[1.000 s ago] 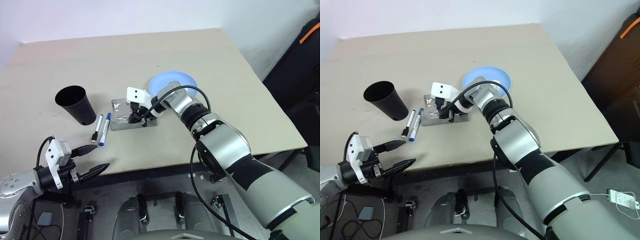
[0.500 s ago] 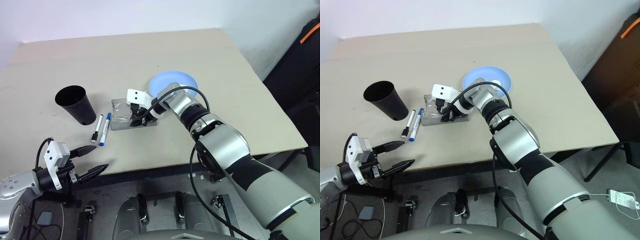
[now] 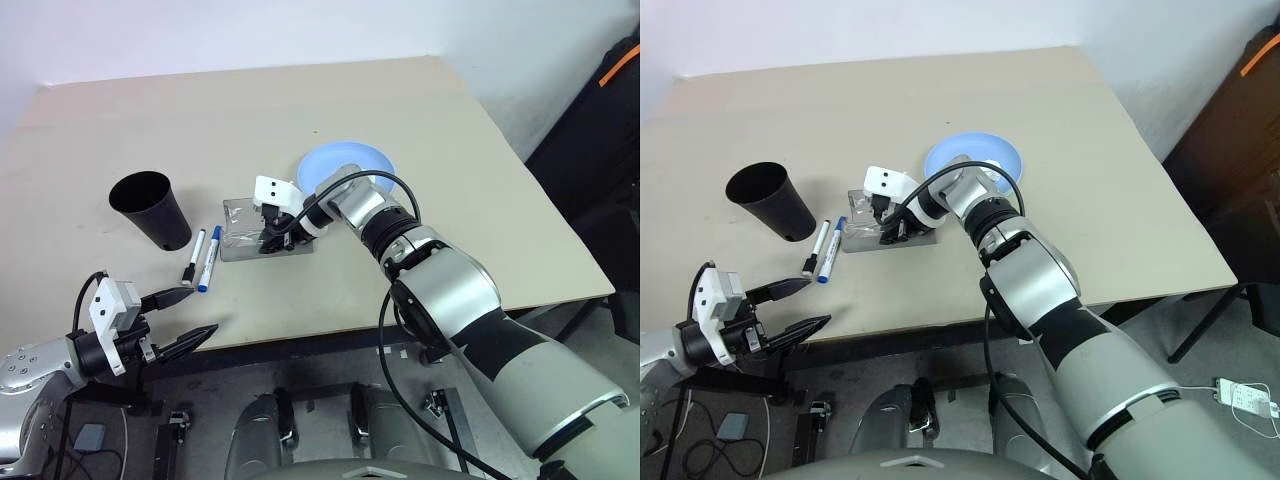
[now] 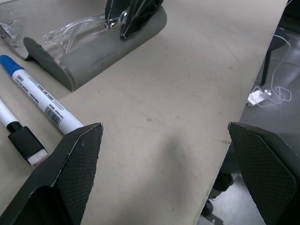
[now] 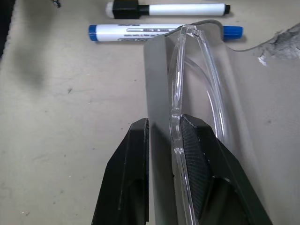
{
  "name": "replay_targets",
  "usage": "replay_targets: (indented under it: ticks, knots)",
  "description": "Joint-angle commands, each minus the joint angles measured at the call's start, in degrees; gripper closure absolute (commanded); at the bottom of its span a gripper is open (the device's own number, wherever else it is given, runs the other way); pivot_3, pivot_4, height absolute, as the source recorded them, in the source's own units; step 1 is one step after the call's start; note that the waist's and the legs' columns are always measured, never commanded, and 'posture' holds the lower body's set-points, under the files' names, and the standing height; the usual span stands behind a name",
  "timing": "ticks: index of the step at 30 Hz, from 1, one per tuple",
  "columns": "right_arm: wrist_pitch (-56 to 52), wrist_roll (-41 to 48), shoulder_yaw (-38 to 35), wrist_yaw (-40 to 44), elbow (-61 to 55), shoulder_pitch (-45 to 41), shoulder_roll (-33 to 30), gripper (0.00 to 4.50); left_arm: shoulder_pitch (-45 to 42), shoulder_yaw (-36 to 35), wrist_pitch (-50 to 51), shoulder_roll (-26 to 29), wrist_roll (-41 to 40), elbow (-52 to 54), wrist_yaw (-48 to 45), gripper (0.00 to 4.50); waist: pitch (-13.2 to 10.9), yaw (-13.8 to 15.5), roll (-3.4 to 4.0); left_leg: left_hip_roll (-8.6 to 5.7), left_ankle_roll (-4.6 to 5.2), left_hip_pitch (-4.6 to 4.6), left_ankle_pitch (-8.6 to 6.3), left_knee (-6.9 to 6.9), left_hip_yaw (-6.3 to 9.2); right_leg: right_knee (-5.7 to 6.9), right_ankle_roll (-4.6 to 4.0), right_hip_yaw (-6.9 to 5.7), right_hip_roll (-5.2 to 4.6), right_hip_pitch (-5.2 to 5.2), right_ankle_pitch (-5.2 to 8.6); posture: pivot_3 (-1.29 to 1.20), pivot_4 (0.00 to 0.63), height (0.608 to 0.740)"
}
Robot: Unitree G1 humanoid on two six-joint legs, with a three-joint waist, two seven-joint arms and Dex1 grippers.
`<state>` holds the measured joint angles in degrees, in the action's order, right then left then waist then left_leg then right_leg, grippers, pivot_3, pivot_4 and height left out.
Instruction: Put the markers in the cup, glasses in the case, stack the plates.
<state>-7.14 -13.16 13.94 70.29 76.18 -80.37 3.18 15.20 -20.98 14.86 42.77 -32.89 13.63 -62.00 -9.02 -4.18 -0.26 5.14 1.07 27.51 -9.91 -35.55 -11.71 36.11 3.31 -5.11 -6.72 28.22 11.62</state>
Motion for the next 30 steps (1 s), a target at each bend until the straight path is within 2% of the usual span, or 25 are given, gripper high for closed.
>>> replay_targets:
  ticks: [1, 4, 11, 15, 17, 24, 30]
  knots:
    - [0.25, 1.25, -1.52, -0.2, -1.41, -2.24, 0.45, 2.13, -0.17, -0.35, 0.36, 0.81, -0.12, 0.89, -0.25, 0.0, 0.0, 0.01, 0.0, 0.0, 0.0, 0.0, 0.0, 0.0, 0.0, 0.0, 0.0, 0.0, -0.01, 0.0, 0.0, 0.0, 0.15, 0.711]
    - [0.62, 1.52, -2.07, -1.78, -1.47, -2.45, 0.61, 1.14, -0.03, -0.5, 0.52, 0.84, -0.19, 1.11, -0.24, 0.0, 0.0, 0.01, 0.0, 0.0, 0.0, 0.0, 0.0, 0.0, 0.0, 0.0, 0.0, 0.0, -0.01, 0.0, 0.0, 0.0, 0.15, 0.711]
    - [-0.07, 3.3, -4.63, -2.93, -1.59, -3.72, 0.11, 1.14, 0.11, -0.38, 0.48, 0.4, 0.11, 1.0, -0.22, 0.0, 0.0, 0.0, 0.0, 0.01, 0.0, 0.01, 0.0, 0.0, 0.0, 0.0, 0.0, 0.0, 0.0, 0.01, 0.0, 0.0, 0.15, 0.711]
    - [-5.15, 6.98, -9.14, -4.43, -1.44, -5.72, -1.13, 1.14, -0.23, 0.09, 0.1, 0.08, 0.41, 0.3, -0.29, 0.0, 0.0, 0.02, 0.0, 0.02, 0.0, 0.01, 0.0, 0.0, 0.01, -0.01, 0.0, 0.0, -0.01, 0.01, 0.0, 0.0, 0.15, 0.711]
    - [-6.73, 8.19, -10.48, -2.46, -1.87, -6.13, -2.87, 1.14, -0.34, 0.12, 0.34, 0.1, 0.36, 0.53, -0.17, 0.0, 0.0, 0.12, 0.0, 0.02, 0.0, 0.01, 0.0, 0.0, 0.01, -0.02, 0.0, 0.0, -0.01, 0.01, 0.0, 0.0, 0.15, 0.711]
    - [-6.21, 6.16, -6.38, 8.6, -5.2, -2.6, -7.99, 1.14, -0.74, -0.52, 1.71, 1.02, -0.17, 1.2, -0.22, 0.0, 0.0, 0.04, -0.02, -0.02, 0.01, 0.02, 0.0, 0.0, 0.01, -0.08, 0.0, -0.02, -0.04, -0.03, 0.0, 0.0, 0.15, 0.711]
    - [-6.28, 3.98, -2.81, 9.09, -6.4, 1.1, -9.4, 1.14, -2.35, 0.13, 2.54, 1.37, -0.04, 0.94, -0.23, 0.0, -0.01, -0.04, -0.01, 0.04, -0.01, 0.0, 0.01, -0.02, 0.17, -0.01, 0.0, -0.02, 0.03, -0.01, 0.0, 0.0, 0.15, 0.711]
